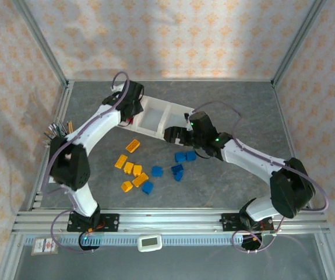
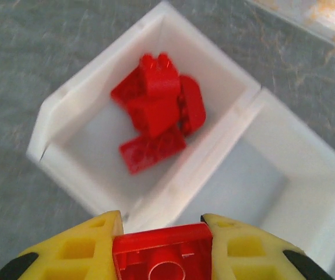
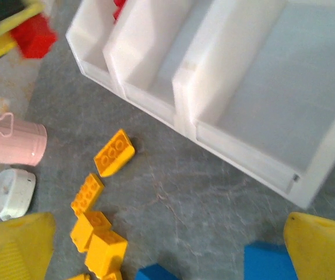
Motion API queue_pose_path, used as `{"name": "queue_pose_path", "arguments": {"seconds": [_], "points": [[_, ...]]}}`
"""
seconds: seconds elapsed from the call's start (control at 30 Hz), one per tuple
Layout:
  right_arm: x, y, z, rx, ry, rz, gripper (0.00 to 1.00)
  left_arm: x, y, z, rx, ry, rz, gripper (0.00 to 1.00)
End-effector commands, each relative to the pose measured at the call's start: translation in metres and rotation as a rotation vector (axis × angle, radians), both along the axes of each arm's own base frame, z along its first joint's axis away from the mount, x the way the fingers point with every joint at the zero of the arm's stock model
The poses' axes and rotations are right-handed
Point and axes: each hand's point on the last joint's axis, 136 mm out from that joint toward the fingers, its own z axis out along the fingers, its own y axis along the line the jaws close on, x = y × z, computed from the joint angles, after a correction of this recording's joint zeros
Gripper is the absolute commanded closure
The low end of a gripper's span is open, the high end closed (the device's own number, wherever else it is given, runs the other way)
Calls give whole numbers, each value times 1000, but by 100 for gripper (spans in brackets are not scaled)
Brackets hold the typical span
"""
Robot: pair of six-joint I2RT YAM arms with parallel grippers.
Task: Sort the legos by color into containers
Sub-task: Place the lego in the container.
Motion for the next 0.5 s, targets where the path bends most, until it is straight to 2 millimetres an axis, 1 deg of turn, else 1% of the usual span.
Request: {"name": "queue_pose_path", "arguments": {"seconds": [0.0,0.03,0.1,0.13,0.2,0.23,0.3,0.37,0.47], "points": [[17,6,23,22,-68,-18,0,38,12,0,24,-38,-16,71],[18,7,23,21,-68,-18,0,49,16,-14,28,-19,-5,71],[19,8,23,18,-70,-15,0,62,21,-23,42,-14,-15,70],[19,8,22,15,-67,-15,0,68,22,-27,43,-9,-18,67],[19,8,19,5,-60,-16,0,75,20,-30,52,-5,-40,56],[20,7,18,-1,-58,-17,0,77,20,-30,56,0,-47,52],[20,5,17,-15,-58,-23,0,77,19,-28,59,6,-61,47],[20,2,15,-34,-57,-30,0,70,20,-22,67,16,-67,38],[17,-2,12,-52,-52,-29,0,54,19,-14,48,23,-92,35]]}}
